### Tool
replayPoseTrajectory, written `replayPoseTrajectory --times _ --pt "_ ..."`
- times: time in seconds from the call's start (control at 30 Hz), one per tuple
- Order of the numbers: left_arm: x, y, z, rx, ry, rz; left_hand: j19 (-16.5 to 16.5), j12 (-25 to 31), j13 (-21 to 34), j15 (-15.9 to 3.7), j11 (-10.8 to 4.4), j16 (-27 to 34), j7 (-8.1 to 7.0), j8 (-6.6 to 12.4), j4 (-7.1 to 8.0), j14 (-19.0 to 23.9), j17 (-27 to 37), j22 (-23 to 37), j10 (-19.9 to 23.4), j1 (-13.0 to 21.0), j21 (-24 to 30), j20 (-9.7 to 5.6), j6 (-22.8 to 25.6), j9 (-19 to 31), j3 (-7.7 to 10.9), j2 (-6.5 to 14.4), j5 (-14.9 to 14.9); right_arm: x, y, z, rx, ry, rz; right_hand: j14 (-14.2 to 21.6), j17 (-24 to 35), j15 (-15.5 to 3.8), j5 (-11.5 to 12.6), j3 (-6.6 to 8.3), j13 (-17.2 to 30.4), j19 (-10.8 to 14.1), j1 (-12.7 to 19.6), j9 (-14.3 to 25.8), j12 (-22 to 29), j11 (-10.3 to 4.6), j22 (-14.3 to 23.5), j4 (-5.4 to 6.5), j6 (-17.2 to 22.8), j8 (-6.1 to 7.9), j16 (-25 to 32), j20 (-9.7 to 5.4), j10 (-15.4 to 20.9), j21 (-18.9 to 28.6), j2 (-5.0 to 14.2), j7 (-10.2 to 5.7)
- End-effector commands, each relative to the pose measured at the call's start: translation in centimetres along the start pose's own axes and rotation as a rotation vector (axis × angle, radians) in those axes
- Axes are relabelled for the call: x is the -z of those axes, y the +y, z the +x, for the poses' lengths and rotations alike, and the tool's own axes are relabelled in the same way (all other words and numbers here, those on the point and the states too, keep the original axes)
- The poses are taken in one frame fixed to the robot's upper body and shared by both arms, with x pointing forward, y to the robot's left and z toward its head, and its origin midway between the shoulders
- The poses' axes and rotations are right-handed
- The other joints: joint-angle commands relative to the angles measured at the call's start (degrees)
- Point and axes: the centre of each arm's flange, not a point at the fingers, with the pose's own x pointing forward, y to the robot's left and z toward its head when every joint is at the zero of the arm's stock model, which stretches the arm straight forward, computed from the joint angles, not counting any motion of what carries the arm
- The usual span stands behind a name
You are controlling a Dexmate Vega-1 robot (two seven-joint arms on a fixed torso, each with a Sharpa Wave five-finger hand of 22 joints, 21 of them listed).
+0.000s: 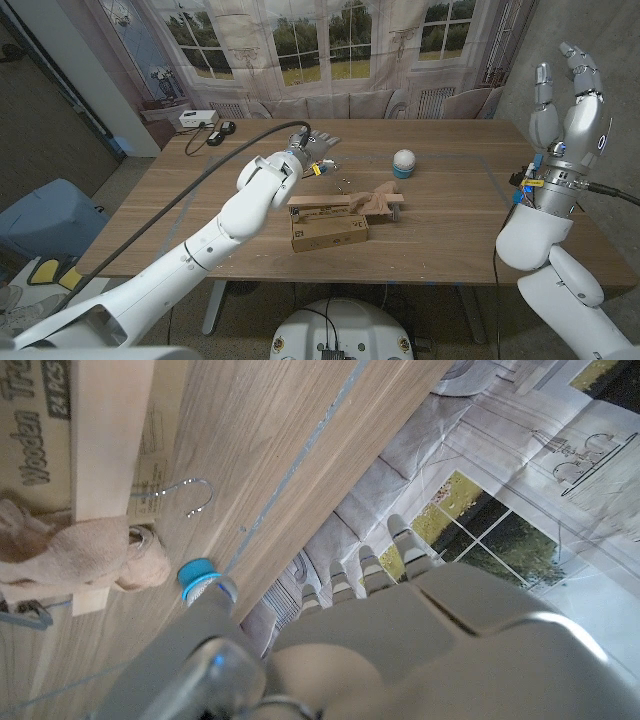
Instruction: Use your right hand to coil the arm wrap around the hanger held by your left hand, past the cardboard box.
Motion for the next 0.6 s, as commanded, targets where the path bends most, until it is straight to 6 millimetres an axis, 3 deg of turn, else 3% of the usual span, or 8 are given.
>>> replayPoseTrajectory --times 0.03,0.3,0.4,0.5,0.6 --pt "2.5 -0.3 -1.8 -0.437 0.013 -0.325 0.7 0.2 -0.1 0.01 0.12 0.6 -0.26 0.07 0.18 1.1 -0.1 0.2 1.3 -0.7 -0.3 -0.09 1.4 -0.1 -0.18 0.3 -0.3 1.2 1.5 0.5 -0.146 0.089 0.285 -0.1 0.1 -0.15 -0.3 0.18 0.1 -0.2 -0.5 0.2 -0.1 0.34 0.3 0.35 -0.1 -0.15 -0.2 0.5 0.1 -0.4 -0.01 0.3" --pt "4.6 -1.5 -2.0 -0.503 0.0 -0.685 1.7 0.3 -0.5 0.05 0.35 1.1 -0.54 0.18 1.01 2.8 -0.3 0.2 3.6 -1.9 -1.0 0.0 3.7 -0.2 0.14 2.3 -0.2 2.3 3.1 0.8 -0.288 0.155 0.449 0.9 0.4 0.72 -0.8 0.5 0.2 -0.4 -1.6 0.3 -0.3 1.71 0.4 0.82 -0.7 -0.44 0.3 0.85 0.0 -0.8 0.65 1.39" --pt "5.2 -1.9 -2.0 -0.518 -0.017 -0.762 1.5 0.1 -0.6 -0.05 0.53 1.0 -0.53 0.14 1.08 2.7 -0.3 0.2 3.7 -2.1 -1.3 0.02 4.1 -0.2 0.18 2.4 -0.1 3.0 4.1 0.7 -0.342 0.194 0.553 0.4 0.6 1.35 -1.1 0.68 0.2 -0.6 -2.4 0.3 -0.8 2.03 0.4 1.16 -1.8 -0.82 0.2 3.08 -0.9 -1.1 0.89 1.74" --pt "5.8 -2.4 -1.9 -0.523 -0.04 -0.853 1.2 0.0 -0.7 -0.12 0.56 0.8 -0.51 0.17 1.06 2.5 -0.4 0.2 3.7 -2.2 -1.6 0.03 4.6 -0.3 0.17 2.4 -0.1 3.7 5.0 0.5 -0.395 0.241 0.645 -0.7 1.0 1.94 -1.4 0.73 0.3 -0.9 -3.8 0.3 -1.1 2.41 0.5 1.76 -3.5 -1.16 -0.2 6.26 -2.0 -1.6 0.98 1.9" --pt "6.7 -3.0 -2.0 -0.52 -0.069 -0.981 1.1 -0.1 -0.7 -0.2 0.61 0.8 -0.45 0.19 1.01 2.6 -0.4 0.2 3.9 -2.3 -1.8 0.01 5.0 -0.3 0.14 2.4 -0.1 4.7 6.3 0.1 -0.43 0.3 0.753 -1.3 1.2 2.64 -1.5 0.69 0.3 -1.5 -4.6 0.3 -1.4 2.27 0.5 2.06 -4.5 -1.31 -0.3 7.18 -2.8 -2.0 0.89 1.64"
